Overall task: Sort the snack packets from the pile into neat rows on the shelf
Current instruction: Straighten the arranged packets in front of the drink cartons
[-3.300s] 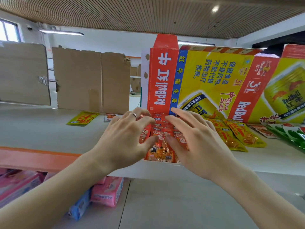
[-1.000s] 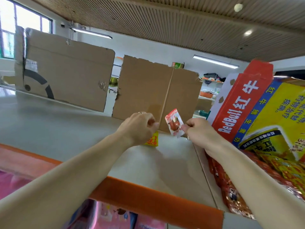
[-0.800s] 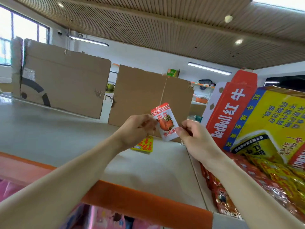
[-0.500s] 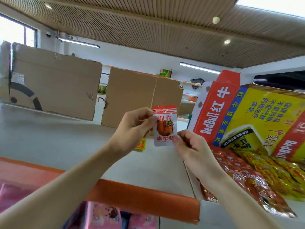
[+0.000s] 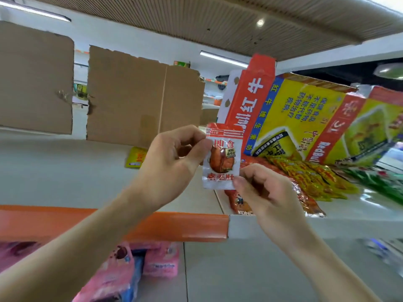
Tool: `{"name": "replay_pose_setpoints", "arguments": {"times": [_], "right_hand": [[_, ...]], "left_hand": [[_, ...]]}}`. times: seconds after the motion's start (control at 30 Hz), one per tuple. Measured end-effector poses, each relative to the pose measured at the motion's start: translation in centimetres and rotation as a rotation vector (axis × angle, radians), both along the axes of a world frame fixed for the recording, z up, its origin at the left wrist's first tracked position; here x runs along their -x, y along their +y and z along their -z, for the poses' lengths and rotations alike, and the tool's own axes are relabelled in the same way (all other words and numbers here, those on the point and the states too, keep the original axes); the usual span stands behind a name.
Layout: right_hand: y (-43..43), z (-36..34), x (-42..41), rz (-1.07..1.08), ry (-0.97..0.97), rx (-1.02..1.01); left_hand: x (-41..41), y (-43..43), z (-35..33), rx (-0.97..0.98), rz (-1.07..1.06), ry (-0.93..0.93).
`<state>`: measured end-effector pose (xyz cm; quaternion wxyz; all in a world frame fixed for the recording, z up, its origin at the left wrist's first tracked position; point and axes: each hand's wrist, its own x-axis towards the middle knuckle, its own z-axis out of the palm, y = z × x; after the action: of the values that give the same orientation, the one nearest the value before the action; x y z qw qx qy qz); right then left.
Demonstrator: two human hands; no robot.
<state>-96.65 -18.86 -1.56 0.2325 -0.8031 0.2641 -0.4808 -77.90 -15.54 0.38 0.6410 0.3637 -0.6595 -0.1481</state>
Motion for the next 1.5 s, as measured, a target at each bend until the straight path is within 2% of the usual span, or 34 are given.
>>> {"name": "replay_pose_setpoints", "arguments": {"times": [0.43, 0.97, 1.3, 1.5], "right_hand": [[1.7, 0.8, 11.2, 0.169, -0.099, -0.094], [3.2, 2.6, 30.5, 0.264, -0.156, -0.166], [5.2, 3.1, 41.4, 0.314, -0.136, -0.141], [5.7, 3.2, 45.1, 0.210, -0.181, -0.191]], "left_hand": [[10.6, -1.0, -0.9, -0.068, 0.169, -0.059], [31.1, 0.0, -0.3, -0.132, 0.195, -0.186], [41.6, 0.9, 0.1, -0.156, 0.191, -0.148], [45.2, 1.2, 0.4, -0.222, 0.219, -0.062]]}}
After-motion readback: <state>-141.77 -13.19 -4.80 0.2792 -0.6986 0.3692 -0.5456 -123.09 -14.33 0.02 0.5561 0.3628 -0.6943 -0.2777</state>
